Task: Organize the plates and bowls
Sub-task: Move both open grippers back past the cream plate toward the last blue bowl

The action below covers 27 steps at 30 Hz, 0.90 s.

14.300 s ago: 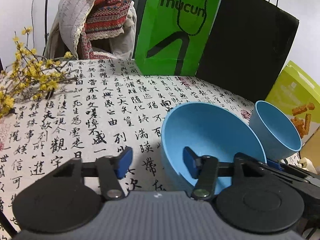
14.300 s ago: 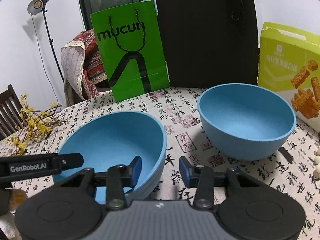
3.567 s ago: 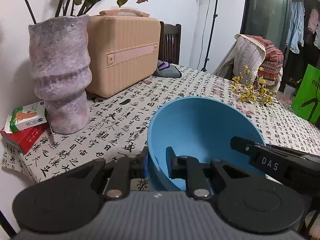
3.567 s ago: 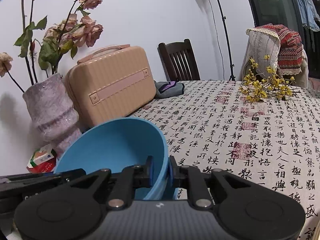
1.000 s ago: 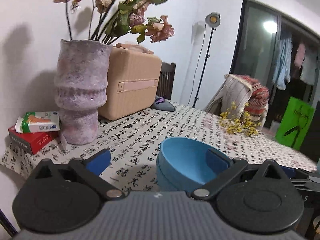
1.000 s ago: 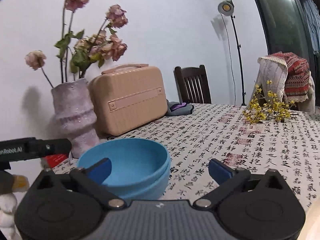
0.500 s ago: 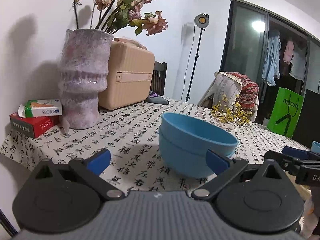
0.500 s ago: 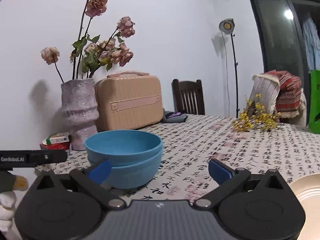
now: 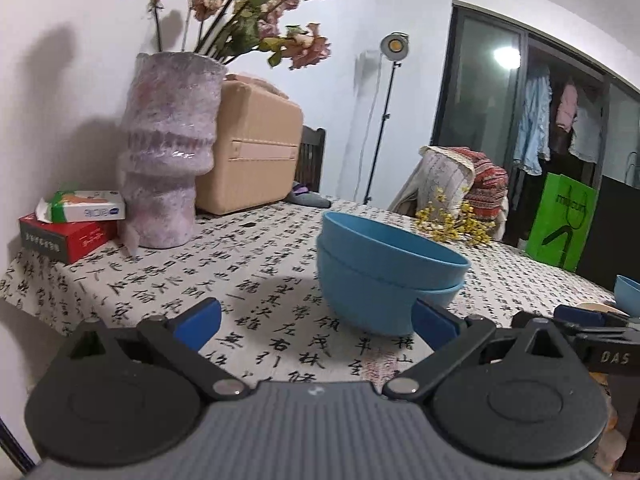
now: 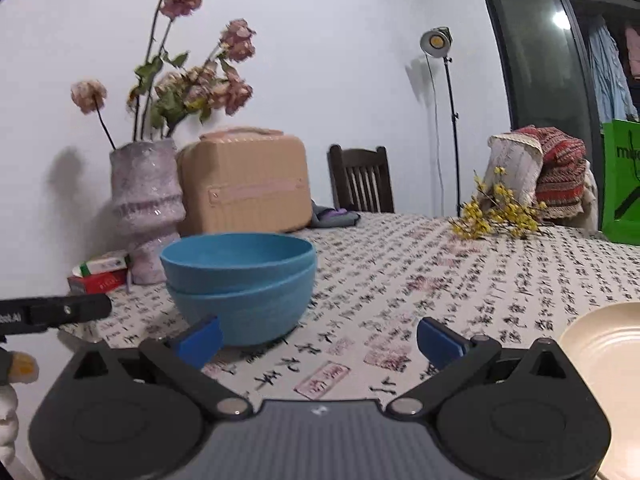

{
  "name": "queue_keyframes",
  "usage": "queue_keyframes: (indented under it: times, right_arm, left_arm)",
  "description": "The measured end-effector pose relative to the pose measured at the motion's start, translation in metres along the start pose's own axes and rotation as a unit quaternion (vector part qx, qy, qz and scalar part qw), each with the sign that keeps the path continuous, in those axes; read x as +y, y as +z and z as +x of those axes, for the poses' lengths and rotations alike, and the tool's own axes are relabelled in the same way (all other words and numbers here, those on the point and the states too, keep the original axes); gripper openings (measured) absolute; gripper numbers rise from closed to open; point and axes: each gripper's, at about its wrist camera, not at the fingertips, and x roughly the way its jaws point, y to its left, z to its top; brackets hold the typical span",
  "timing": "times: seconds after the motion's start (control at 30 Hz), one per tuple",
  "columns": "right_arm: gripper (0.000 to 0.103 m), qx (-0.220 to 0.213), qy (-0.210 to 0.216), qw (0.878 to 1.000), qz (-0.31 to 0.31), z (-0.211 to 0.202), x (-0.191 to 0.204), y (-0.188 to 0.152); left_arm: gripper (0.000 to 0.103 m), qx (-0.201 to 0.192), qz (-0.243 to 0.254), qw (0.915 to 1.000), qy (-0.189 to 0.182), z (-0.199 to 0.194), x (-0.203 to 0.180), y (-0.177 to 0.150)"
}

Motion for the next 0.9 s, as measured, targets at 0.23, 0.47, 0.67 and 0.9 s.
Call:
queue_keyframes:
  times: [0.23,0.47,0.67,0.9]
  right_arm:
    - [0.103,-0.006,-0.003,1.0,-0.012,-0.007,-0.001,-0.004]
    - [0.103,-0.008,-0.009,1.0,-0.011,-0.009,-0.008,0.0]
    - [0.103,-0.022,-0.03,0.999,-0.005,-0.016,-0.018,0.002]
    - [0.103,-0.027,-0.051,0.998,0.002,-0.025,-0.032,0.002]
  left_arm:
    - [0.103,-0.005,0.008,0.9998,-0.016,0.007,-0.009,-0.001]
    - [0.103,-0.001,0.001,0.9996,-0.028,0.016,-0.012,0.0]
    - [0.103,0.0,0.005,0.9991,-0.043,0.022,-0.02,0.0]
    - [0.103,0.004,0.015,0.9974,-0.07,0.031,-0.035,0.0]
